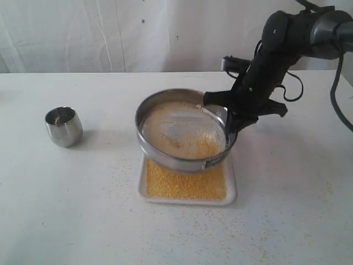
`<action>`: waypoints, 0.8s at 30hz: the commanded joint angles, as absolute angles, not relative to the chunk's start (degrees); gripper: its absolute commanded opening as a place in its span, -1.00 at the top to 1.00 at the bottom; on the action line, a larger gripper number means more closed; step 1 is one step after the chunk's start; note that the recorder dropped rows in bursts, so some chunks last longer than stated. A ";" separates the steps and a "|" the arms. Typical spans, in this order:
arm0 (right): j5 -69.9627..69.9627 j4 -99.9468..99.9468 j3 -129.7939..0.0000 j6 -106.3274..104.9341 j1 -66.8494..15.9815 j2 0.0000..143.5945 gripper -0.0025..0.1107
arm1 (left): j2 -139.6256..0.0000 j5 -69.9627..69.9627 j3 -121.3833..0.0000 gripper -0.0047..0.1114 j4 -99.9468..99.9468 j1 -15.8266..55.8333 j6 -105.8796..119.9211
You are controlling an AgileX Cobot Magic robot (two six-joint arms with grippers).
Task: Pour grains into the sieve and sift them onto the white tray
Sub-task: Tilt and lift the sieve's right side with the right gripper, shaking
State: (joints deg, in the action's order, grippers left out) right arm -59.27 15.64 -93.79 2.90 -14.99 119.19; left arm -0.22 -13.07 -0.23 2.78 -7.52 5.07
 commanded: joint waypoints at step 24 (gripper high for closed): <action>-69.96 18.56 -105.52 5.07 -11.18 121.54 0.96 | 0.00 -13.24 0.00 0.92 3.36 -7.33 4.94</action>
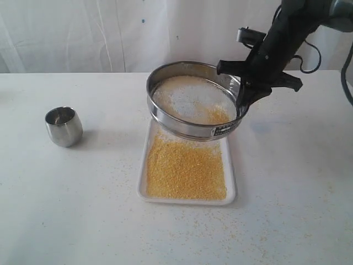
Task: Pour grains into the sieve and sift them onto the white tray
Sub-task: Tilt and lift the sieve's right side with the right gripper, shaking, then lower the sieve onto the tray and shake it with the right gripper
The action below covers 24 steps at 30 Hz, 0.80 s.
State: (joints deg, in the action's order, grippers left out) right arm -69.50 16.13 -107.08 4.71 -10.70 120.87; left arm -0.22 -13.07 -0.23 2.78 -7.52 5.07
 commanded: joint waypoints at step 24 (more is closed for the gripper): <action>-61.76 10.69 -94.70 6.30 -14.79 120.31 0.96 | 0.00 -13.24 0.00 0.92 3.36 -7.33 4.94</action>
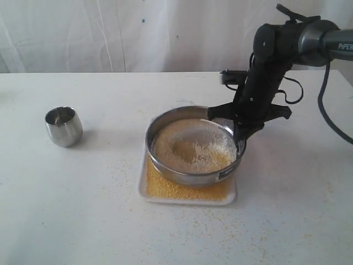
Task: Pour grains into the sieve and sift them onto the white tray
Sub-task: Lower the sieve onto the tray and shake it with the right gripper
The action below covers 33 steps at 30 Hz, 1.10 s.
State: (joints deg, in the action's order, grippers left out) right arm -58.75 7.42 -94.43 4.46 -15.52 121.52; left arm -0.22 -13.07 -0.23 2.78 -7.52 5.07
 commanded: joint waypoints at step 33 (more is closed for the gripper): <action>-49.26 14.94 -95.41 2.44 -16.28 118.94 0.96 | 0.00 -13.24 0.00 0.92 3.36 -7.33 4.94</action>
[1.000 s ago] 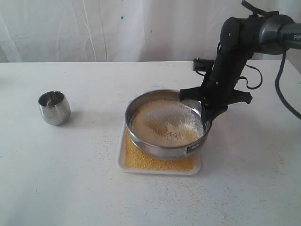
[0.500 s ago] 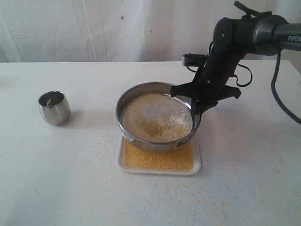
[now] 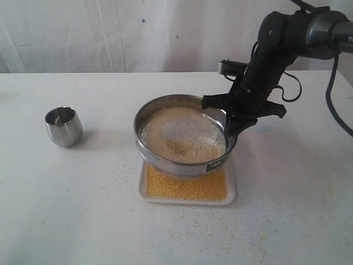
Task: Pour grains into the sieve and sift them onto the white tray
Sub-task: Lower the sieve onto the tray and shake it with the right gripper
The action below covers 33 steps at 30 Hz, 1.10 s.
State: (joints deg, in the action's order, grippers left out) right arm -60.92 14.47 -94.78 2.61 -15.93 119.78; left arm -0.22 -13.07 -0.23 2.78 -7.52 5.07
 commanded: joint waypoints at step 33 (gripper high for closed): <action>-63.59 8.18 -96.62 9.88 -17.86 119.42 0.96 | 0.00 -13.24 0.00 0.92 3.36 -7.33 4.94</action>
